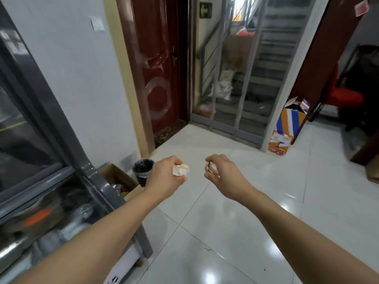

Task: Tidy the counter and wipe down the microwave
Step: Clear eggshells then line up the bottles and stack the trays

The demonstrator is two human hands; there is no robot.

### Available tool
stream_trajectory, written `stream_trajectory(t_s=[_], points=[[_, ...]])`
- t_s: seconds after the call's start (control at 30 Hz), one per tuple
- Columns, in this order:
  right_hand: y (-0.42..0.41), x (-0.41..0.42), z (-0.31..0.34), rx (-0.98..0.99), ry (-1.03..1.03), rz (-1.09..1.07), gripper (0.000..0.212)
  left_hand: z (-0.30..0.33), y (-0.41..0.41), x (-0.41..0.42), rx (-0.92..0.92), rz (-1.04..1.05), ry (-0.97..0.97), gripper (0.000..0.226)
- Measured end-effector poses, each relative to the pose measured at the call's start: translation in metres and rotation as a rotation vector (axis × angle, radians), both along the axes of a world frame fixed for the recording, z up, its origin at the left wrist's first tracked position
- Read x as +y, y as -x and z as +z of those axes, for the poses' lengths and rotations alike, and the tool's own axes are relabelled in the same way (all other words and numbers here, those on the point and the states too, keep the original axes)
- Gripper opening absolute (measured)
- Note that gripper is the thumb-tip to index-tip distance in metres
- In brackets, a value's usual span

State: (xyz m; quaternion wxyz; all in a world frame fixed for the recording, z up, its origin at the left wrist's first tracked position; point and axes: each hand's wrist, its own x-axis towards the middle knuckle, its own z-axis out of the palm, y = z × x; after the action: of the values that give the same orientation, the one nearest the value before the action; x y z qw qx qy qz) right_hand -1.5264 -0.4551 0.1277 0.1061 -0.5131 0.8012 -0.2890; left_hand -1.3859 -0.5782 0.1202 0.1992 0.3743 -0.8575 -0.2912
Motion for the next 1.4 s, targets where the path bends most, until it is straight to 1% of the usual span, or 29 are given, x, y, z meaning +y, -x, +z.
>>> stream_trajectory(t_s=[0.27,0.5,0.67,0.9,1.07,1.23,1.4], points=[[0.162,-0.064,0.002,0.004,-0.03,0.153,0.037,-0.008,0.148,-0.037,0.025,0.167,-0.033,0.031],[0.263,-0.119,0.002,-0.018,-0.044,0.218,0.036,-0.003,0.242,-0.081,-0.006,0.248,-0.029,0.034],[0.326,-0.175,-0.002,-0.003,-0.035,0.258,0.037,-0.01,0.3,-0.13,-0.008,0.282,-0.005,0.033],[0.413,-0.276,-0.006,0.045,-0.061,0.294,0.037,-0.022,0.393,-0.23,0.01,0.31,-0.03,0.032],[0.466,-0.343,0.002,0.068,-0.077,0.341,0.04,-0.015,0.442,-0.292,0.004,0.349,-0.034,0.032],[0.498,-0.417,0.001,0.068,-0.084,0.383,0.043,-0.011,0.469,-0.347,0.013,0.423,-0.02,0.032],[0.523,-0.502,-0.007,0.062,-0.078,0.554,0.043,-0.018,0.486,-0.398,-0.009,0.592,-0.061,0.034]])
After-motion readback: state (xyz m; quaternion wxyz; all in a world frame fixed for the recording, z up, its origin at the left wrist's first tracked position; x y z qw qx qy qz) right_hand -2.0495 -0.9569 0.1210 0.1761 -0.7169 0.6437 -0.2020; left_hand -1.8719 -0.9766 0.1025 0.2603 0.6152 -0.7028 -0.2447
